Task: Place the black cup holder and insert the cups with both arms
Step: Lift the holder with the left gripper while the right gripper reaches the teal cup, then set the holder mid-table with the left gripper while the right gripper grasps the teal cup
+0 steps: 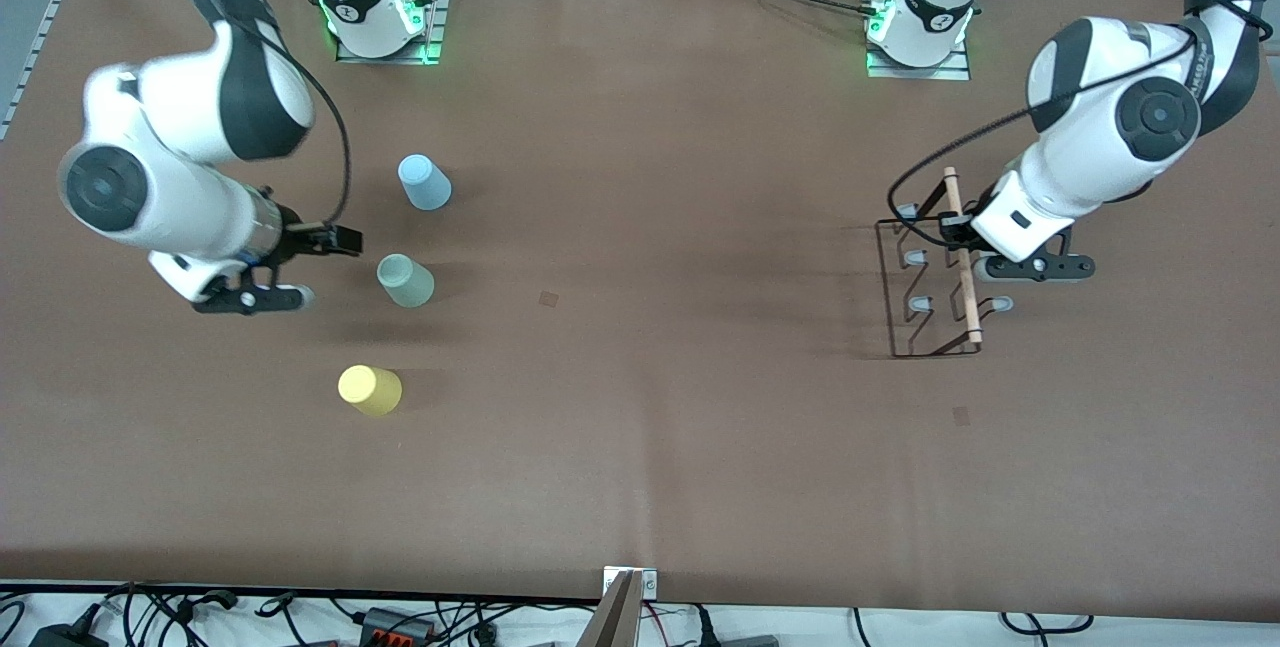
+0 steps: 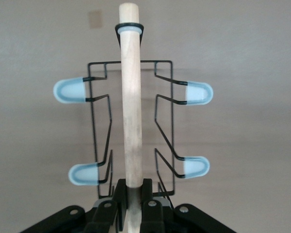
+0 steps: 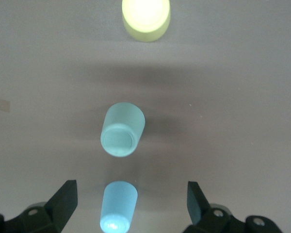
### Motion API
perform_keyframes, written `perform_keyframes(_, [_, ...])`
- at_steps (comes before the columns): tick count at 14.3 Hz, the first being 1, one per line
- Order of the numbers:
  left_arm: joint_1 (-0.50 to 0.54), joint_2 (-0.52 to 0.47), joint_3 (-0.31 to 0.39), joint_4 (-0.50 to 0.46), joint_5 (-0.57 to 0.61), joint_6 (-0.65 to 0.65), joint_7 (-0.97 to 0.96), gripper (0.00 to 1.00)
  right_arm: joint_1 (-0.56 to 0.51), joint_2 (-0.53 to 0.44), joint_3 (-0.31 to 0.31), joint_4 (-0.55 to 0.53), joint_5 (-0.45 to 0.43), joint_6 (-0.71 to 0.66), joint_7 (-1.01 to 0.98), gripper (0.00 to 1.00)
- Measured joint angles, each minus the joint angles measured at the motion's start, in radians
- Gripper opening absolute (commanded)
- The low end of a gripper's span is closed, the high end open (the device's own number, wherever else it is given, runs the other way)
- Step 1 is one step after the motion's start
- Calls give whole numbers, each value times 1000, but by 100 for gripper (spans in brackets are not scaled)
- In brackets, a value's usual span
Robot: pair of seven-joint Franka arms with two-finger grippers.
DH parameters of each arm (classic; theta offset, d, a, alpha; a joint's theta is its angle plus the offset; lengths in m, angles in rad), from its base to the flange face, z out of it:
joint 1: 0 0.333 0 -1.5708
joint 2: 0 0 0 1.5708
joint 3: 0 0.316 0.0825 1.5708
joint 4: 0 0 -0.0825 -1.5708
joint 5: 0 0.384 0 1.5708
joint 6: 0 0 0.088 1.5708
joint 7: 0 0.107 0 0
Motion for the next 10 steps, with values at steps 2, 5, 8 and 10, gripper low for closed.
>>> perform_keyframes(2, [-36, 11, -48, 63, 0, -8, -84, 1, 7, 44, 0, 0, 4, 30, 8, 100])
perform_keyframes(5, [-116, 70, -106, 159, 0, -14, -246, 1, 10, 96, 0, -2, 5, 58, 39, 100])
perform_keyframes(8, [-233, 176, -116, 267, 0, -14, -339, 1, 20, 134, 0, -20, 7, 104, 77, 100])
perform_keyframes(10, [-299, 257, -117, 343, 0, -13, -402, 1, 36, 148, 0, -49, 7, 142, 114, 100])
